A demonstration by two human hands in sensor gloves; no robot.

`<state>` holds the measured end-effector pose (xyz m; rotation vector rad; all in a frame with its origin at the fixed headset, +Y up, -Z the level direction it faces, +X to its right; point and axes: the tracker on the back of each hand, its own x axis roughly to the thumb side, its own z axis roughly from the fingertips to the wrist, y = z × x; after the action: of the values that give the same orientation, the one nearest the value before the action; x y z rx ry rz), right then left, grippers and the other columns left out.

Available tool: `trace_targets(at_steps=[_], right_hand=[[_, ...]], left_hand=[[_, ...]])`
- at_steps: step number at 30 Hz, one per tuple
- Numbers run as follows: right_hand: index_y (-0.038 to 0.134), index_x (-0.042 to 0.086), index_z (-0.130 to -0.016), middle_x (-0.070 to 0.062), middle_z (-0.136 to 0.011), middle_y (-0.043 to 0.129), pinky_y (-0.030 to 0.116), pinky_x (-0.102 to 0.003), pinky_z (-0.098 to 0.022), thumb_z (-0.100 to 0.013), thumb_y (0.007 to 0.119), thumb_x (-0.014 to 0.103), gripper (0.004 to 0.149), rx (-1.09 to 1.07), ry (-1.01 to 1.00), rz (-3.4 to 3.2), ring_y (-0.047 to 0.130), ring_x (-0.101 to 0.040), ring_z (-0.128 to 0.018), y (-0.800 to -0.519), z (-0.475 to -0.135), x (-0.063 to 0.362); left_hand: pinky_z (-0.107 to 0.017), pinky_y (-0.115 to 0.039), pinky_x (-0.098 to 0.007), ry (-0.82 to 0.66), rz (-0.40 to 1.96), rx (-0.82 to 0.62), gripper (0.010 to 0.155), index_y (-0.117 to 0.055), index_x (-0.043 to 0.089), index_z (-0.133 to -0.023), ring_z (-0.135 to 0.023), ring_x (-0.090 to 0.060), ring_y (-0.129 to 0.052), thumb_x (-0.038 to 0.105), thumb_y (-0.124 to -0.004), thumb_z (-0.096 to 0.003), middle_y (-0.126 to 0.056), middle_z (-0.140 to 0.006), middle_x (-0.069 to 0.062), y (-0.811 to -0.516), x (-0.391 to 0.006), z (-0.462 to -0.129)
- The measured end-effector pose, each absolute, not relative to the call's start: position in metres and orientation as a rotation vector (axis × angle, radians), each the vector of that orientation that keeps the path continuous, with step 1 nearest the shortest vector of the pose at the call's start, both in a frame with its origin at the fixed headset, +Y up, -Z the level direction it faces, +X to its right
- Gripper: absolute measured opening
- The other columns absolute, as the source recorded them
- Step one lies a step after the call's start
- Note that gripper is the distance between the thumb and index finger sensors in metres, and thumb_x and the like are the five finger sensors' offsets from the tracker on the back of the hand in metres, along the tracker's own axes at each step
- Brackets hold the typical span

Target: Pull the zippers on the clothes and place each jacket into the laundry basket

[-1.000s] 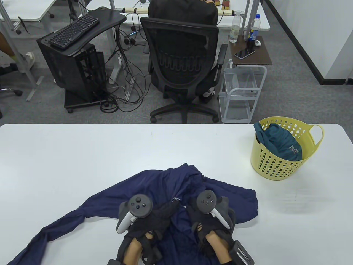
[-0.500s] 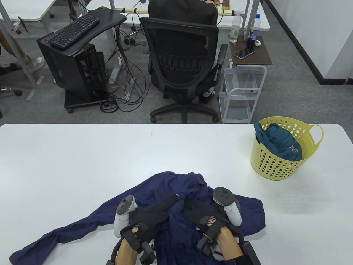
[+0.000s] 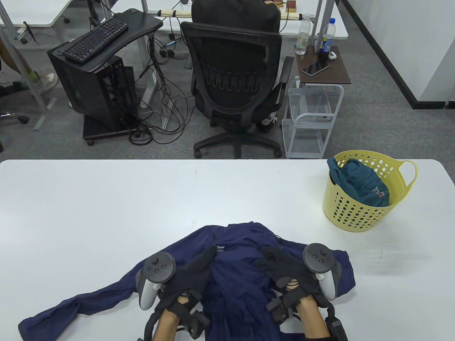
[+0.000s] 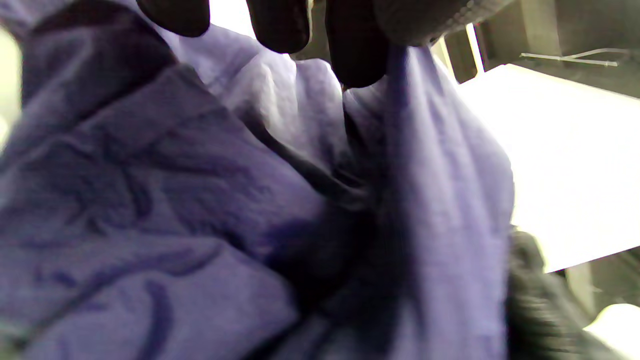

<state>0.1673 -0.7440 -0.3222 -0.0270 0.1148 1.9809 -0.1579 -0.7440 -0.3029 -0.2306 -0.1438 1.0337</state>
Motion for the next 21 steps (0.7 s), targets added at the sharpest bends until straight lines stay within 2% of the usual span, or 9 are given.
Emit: trace_targets(at_steps=[3, 4, 7, 9, 11, 13, 16, 19, 21], right_hand=[[0.087, 0.038, -0.072, 0.013, -0.059, 0.093, 0.066, -0.057, -0.063, -0.035, 0.090, 0.058, 0.042, 0.018, 0.103, 1.996, 0.091, -0.019, -0.065, -0.738, -0.320, 0.171], [0.086, 0.038, -0.071, 0.013, -0.061, 0.092, 0.065, -0.058, -0.064, -0.035, 0.089, 0.058, 0.042, 0.028, 0.104, 1.985, 0.088, -0.023, -0.072, -0.737, -0.319, 0.172], [0.086, 0.036, -0.068, 0.005, -0.084, 0.084, 0.066, -0.058, -0.062, -0.037, 0.087, 0.059, 0.039, 0.058, 0.128, 1.942, 0.082, -0.034, -0.082, -0.735, -0.318, 0.170], [0.085, 0.035, -0.068, 0.002, -0.085, 0.087, 0.070, -0.056, -0.060, -0.038, 0.086, 0.059, 0.038, 0.070, 0.133, 1.942, 0.089, -0.033, -0.077, -0.732, -0.317, 0.167], [0.083, 0.035, -0.070, 0.004, -0.071, 0.096, 0.073, -0.055, -0.057, -0.038, 0.085, 0.059, 0.040, 0.094, 0.123, 1.976, 0.098, -0.026, -0.061, -0.725, -0.314, 0.163], [0.081, 0.036, -0.075, 0.008, -0.062, 0.099, 0.075, -0.053, -0.056, -0.038, 0.084, 0.060, 0.044, 0.141, 0.100, 2.013, 0.101, -0.022, -0.052, -0.718, -0.310, 0.160], [0.084, 0.035, -0.075, 0.010, -0.052, 0.101, 0.077, -0.053, -0.055, -0.037, 0.084, 0.062, 0.047, 0.195, 0.098, 1.966, 0.103, -0.018, -0.041, -0.710, -0.305, 0.158], [0.087, 0.033, -0.073, 0.011, -0.046, 0.102, 0.080, -0.051, -0.053, -0.037, 0.081, 0.066, 0.049, 0.203, 0.121, 1.991, 0.104, -0.014, -0.032, -0.711, -0.307, 0.163], [0.087, 0.033, -0.074, 0.013, -0.044, 0.102, 0.081, -0.049, -0.052, -0.037, 0.081, 0.068, 0.051, 0.197, 0.140, 1.969, 0.103, -0.010, -0.027, -0.715, -0.310, 0.168]], left_hand=[[-0.070, -0.052, -0.060, -0.144, 0.945, -0.187, 0.059, -0.048, 0.044, -0.102, -0.107, -0.027, -0.054, 0.041, -0.068, -0.0468, -0.060, -0.116, 0.013, -0.740, -0.148, -0.298], [-0.071, -0.049, -0.063, -0.165, 0.927, -0.184, 0.067, -0.038, 0.046, -0.105, -0.108, -0.030, -0.049, 0.054, -0.067, -0.0451, -0.050, -0.119, 0.008, -0.739, -0.145, -0.296], [-0.071, -0.033, -0.068, -0.239, 0.861, -0.088, 0.073, -0.032, 0.047, -0.107, -0.109, -0.036, -0.024, 0.063, -0.065, -0.0438, -0.028, -0.123, 0.002, -0.724, -0.127, -0.281], [-0.072, -0.034, -0.068, -0.275, 0.680, 0.093, 0.074, -0.042, 0.047, -0.108, -0.110, -0.034, -0.019, 0.070, -0.062, -0.0407, -0.030, -0.123, 0.004, -0.702, -0.108, -0.262], [-0.071, -0.044, -0.067, -0.273, 0.471, 0.228, 0.079, -0.050, 0.045, -0.107, -0.111, -0.033, -0.028, 0.081, -0.057, -0.0369, -0.041, -0.123, 0.006, -0.686, -0.086, -0.246], [-0.072, -0.041, -0.068, -0.242, 0.344, 0.213, 0.089, -0.049, 0.039, -0.109, -0.111, -0.034, -0.025, 0.084, -0.060, -0.0334, -0.041, -0.123, 0.004, -0.684, -0.064, -0.242], [-0.072, -0.044, -0.067, -0.214, 0.243, 0.120, 0.087, -0.052, 0.038, -0.107, -0.111, -0.034, -0.031, 0.079, -0.070, -0.0327, -0.048, -0.121, 0.006, -0.697, -0.049, -0.251], [-0.071, -0.049, -0.066, -0.185, 0.323, 0.115, 0.059, -0.068, 0.040, -0.099, -0.110, -0.033, -0.045, 0.054, -0.074, -0.0417, -0.065, -0.114, 0.010, -0.709, -0.055, -0.259], [-0.071, -0.050, -0.066, -0.163, 0.349, 0.095, 0.050, -0.077, 0.040, -0.093, -0.108, -0.034, -0.050, 0.045, -0.072, -0.0436, -0.072, -0.111, 0.012, -0.713, -0.063, -0.264]])
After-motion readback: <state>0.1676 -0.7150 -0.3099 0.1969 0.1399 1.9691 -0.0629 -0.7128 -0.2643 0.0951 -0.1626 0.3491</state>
